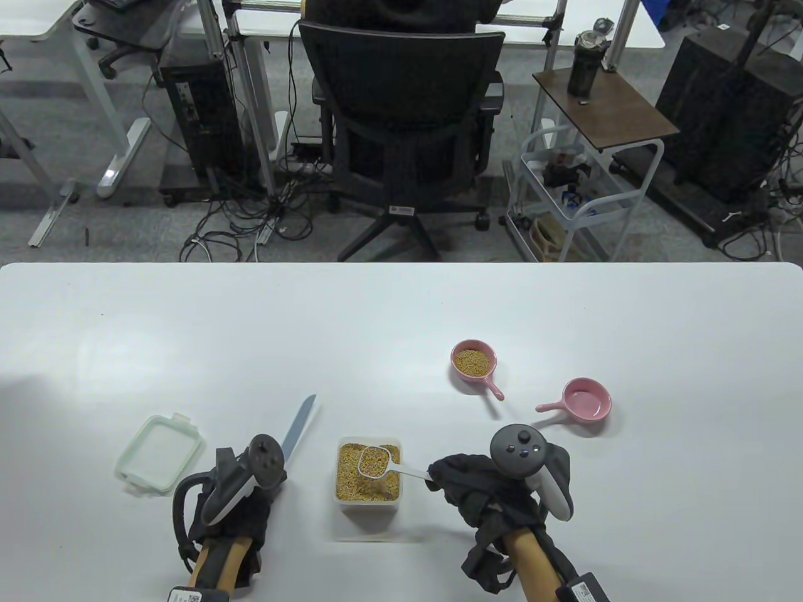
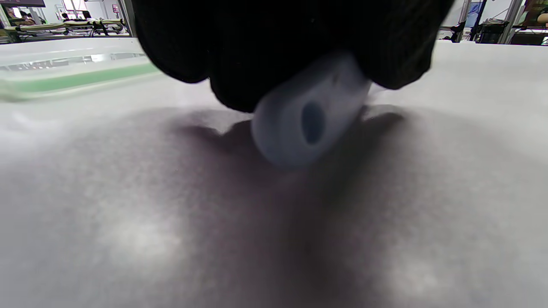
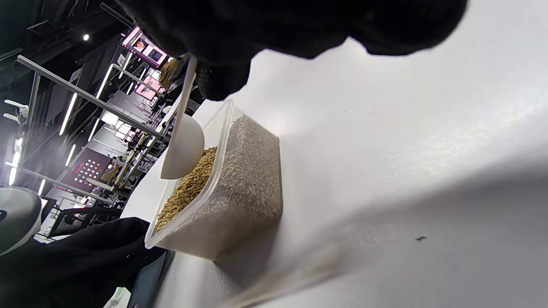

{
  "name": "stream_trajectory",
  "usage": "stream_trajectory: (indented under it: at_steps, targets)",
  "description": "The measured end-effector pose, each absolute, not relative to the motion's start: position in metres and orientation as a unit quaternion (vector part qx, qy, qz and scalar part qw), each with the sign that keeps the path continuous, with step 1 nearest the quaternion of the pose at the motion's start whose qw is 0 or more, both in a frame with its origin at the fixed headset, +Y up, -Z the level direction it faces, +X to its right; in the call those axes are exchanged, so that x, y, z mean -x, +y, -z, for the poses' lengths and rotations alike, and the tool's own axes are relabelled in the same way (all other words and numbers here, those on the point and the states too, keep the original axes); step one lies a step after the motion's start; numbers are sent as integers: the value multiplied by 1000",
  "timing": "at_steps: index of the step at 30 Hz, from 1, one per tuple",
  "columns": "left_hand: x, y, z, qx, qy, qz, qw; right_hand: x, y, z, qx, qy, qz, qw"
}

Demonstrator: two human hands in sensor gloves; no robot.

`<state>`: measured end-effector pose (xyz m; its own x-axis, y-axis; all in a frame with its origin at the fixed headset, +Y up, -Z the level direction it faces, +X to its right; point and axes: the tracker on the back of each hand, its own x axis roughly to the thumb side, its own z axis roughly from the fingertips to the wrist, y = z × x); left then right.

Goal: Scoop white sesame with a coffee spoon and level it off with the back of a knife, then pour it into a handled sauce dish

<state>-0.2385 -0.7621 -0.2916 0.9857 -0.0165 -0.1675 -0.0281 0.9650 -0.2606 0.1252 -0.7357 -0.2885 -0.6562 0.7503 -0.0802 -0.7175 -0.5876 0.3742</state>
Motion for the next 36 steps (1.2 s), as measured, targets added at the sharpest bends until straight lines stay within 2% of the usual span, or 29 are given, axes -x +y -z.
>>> stream_trajectory:
  at_steps: [4, 13, 26, 32, 36]
  targets:
    - [237, -764, 292, 111, 95, 44, 988, -125, -736, 289, -44, 190, -890, 413]
    - [235, -765, 292, 105, 103, 72, 986, -126, -735, 289, -44, 188, -889, 416]
    - [236, -761, 288, 92, 81, 62, 991, -127, -734, 288, -44, 186, -888, 419]
    - [231, -736, 273, -9, 42, 11, 999, -129, -734, 288, -41, 183, -885, 425]
    - [226, -727, 265, -78, -16, 8, 997, -129, -734, 288, -42, 184, -886, 424]
